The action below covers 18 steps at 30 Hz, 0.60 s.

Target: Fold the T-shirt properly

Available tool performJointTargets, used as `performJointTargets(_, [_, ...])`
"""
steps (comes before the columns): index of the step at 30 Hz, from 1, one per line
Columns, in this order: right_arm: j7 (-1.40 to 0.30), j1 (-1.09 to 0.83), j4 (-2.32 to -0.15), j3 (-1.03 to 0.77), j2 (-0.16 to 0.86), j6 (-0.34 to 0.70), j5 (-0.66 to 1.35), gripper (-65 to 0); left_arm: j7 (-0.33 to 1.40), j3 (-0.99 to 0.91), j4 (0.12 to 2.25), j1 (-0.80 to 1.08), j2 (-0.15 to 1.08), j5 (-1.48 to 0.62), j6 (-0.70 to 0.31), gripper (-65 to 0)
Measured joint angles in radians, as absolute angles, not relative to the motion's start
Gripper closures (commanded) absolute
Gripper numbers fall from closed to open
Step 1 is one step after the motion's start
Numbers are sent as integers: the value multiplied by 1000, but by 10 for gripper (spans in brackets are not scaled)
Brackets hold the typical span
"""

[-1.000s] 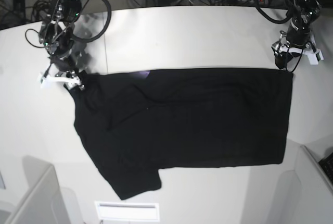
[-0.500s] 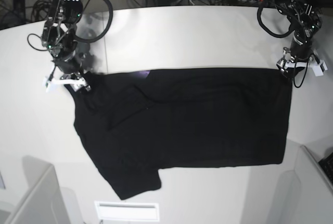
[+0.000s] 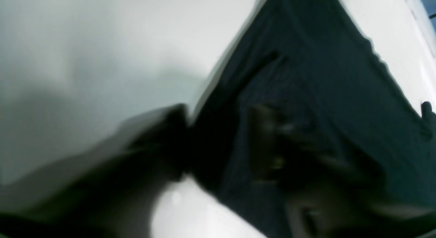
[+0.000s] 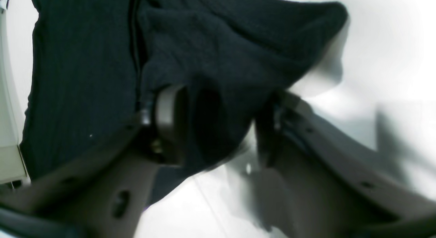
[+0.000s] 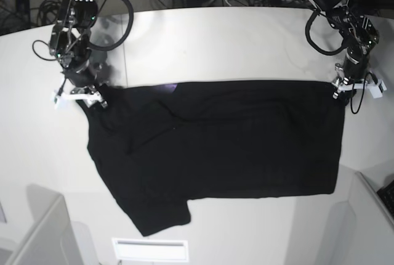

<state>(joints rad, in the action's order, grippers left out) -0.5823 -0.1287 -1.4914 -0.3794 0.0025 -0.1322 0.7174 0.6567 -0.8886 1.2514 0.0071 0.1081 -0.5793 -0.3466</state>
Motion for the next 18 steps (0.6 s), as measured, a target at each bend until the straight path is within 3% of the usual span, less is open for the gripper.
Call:
performJointTargets(3, [-577,-105,-1440,-405,3,-130,725,-48,665,-888,1250,13,108,-576,-344,-13])
performJointTargets(4, [-563,-100,-1423,-414,2,-126,735,0,665,-888,1250,17,110,-578,-345,0])
performJointTargets(9, [-509,-115,-1423,-447,-7,-112,750,0,683,-883,1256,40,134,-586,-349,0])
performJointTargets(18, [-550,-256,-1617,-463,-46,-146,720,0,719,-883,1400,165,133,-565,-343,0])
